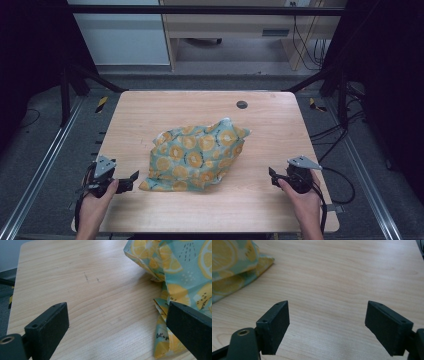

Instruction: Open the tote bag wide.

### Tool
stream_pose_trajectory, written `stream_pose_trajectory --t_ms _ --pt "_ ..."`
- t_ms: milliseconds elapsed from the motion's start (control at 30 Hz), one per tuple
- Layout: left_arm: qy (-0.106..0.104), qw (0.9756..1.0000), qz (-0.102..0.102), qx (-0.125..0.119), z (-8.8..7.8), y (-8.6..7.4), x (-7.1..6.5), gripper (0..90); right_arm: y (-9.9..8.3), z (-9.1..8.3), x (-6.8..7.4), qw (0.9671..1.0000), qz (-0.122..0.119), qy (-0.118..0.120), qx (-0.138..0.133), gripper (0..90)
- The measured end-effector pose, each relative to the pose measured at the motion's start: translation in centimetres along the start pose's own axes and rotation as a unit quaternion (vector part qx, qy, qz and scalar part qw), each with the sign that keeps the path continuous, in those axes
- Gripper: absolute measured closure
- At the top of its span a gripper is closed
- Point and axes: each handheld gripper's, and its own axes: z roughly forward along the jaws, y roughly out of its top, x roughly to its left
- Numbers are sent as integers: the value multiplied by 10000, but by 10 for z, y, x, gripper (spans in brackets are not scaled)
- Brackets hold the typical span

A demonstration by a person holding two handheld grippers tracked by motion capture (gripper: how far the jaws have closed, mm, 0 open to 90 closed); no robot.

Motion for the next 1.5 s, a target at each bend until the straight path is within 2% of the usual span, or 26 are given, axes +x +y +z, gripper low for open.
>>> stream_pose_trajectory --t_ms 67,167,267,367,500,567,600,633,700,733,767,800,833,900,933,967,1000,1033,1067,1100,1133,1167,1200,1267,1333,1500 --pt "-2 10000 8 8 1 1 -1 42 3 -2 1 10000 -54 -9 -25 198" --pt "-79 10000 20 27 3 3 -1 42 23 -16 4 9997 -237 11 -91 256" --pt "-120 9999 82 -7 8 5 -1 42 39 -26 7 9990 -422 24 -117 259" --pt "-188 9997 65 -170 10 8 -1 42 53 -35 10 9986 -493 124 -142 278" --pt "-271 9993 175 -183 15 14 0 41 79 -48 19 9966 -733 352 -158 314" --pt "-370 9988 205 -233 19 29 3 41 93 -53 24 9948 -844 546 -158 328" --pt "-370 9988 205 -233 19 29 3 42 93 -53 24 9948 -844 546 -158 328" --pt "-383 9986 265 -243 19 36 4 42 110 -58 30 9931 -905 723 -189 360" --pt "-350 9983 393 -261 20 51 5 42 126 -63 36 9911 -868 970 -264 373" --pt "-354 9981 419 -272 19 57 6 42 126 -63 36 9911 -868 970 -264 373" --pt "-405 9977 369 -388 17 75 6 43 141 -64 43 9885 -905 1164 -347 385" --pt "-405 9977 369 -388 17 75 6 43 149 -63 48 9874 -892 1256 -359 384" --pt "-473 9974 347 -417 16 85 5 43 156 -62 52 9863 -879 1348 -362 383" --pt "-536 9969 366 -448 17 91 1 44 170 -59 64 9842 -914 1471 -361 375" --pt "-536 9969 366 -448 17 91 1 44 170 -59 64 9842 -914 1471 -361 375" --pt "-537 9969 359 -458 17 91 -1 44 176 -57 71 9832 -921 1536 -349 363" --pt "-583 9966 302 -495 18 85 -4 44 188 -52 84 9810 -989 1641 -298 333" --pt "-606 9965 249 -525 19 82 -5 44 194 -49 89 9807 -994 1665 -232 315" --pt "-606 9965 249 -525 19 82 -5 44 194 -49 89 9807 -994 1665 -232 315" --pt "-624 9963 143 -577 20 77 -6 44 198 -46 93 9808 -988 1671 -197 303" --pt "-675 9966 115 -457 25 72 -7 51 207 -34 103 9803 -884 1764 -55 293" --pt "-680 9970 207 -302 25 68 -7 48 211 -29 107 9806 -832 1774 -2 288" --pt "-628 9972 131 -379 23 65 -7 48 213 -25 109 9809 -813 1767 41 289" --pt "-707 9965 -41 -448 20 60 -7 50 217 -15 115 9814 -769 1749 196 296" --pt "-716 9963 -73 -460 19 58 -8 50 218 -11 117 9815 -760 1731 288 305" --pt "-815 9952 183 -517 15 64 -20 49 211 0 122 9821 -760 1636 540 396"
